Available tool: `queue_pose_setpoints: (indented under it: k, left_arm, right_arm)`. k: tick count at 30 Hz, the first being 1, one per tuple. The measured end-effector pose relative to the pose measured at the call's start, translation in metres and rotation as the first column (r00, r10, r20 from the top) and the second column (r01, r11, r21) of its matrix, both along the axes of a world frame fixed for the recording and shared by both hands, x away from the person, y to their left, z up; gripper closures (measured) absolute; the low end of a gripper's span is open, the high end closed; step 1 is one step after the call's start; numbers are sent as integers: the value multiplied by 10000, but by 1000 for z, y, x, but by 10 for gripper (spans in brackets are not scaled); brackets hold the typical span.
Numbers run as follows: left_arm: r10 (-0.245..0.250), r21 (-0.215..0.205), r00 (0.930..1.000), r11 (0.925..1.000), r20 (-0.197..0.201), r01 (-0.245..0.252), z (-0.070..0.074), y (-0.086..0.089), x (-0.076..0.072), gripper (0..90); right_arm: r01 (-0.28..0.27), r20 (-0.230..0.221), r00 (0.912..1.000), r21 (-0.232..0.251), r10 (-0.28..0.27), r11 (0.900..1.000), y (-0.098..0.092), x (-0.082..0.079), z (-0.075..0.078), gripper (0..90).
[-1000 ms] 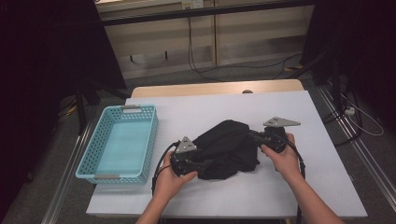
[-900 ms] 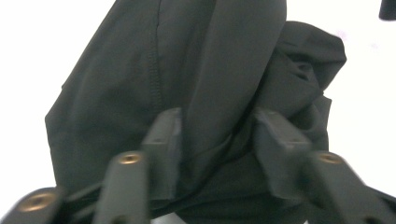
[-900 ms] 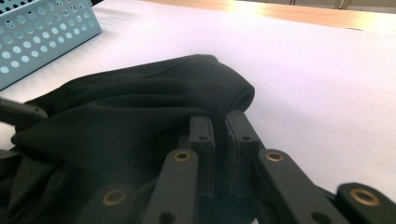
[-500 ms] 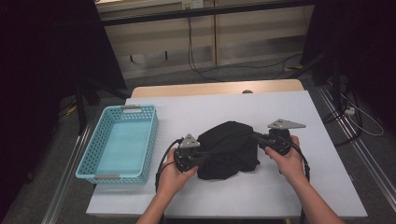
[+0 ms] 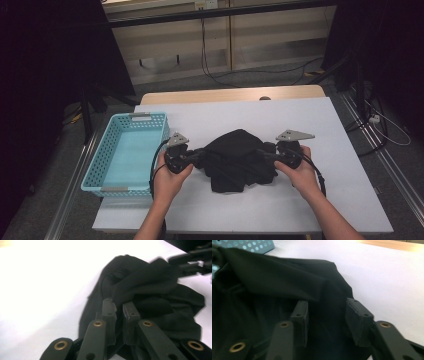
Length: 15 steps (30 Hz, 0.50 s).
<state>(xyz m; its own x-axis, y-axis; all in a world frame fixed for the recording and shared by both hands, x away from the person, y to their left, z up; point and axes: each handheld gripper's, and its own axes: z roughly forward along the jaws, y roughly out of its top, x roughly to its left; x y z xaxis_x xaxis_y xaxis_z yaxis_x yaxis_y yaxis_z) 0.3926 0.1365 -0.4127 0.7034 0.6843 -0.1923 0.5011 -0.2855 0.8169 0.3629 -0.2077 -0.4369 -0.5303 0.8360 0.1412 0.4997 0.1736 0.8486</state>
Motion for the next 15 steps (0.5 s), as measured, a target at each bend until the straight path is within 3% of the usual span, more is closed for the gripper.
queue_pose_setpoints:
  k: [6, 12, 13, 15]
  left_arm:
    - [417, -67, 9991, 9991, 16, -417, -1, 7, 3, 830]
    - [479, -19, 9988, 9988, -56, -479, -5, 7, 4, 823]
    - [486, -79, 9988, 9988, -61, -486, -5, 7, 3, 815]
    - [450, -84, 9989, 9989, -94, -451, -7, 7, 4, 797]
  right_arm:
    - [-924, -366, 9951, -47, 922, 9957, 5, -11, -3, 405]
    - [-1415, -455, 9894, -801, 1382, 9867, 26, -7, -12, 365]
    - [-1372, -504, 9899, -1006, 1327, 9854, 28, -5, -14, 390]
    - [-1039, -440, 9941, -1338, 989, 9855, 31, -1, -17, 536]
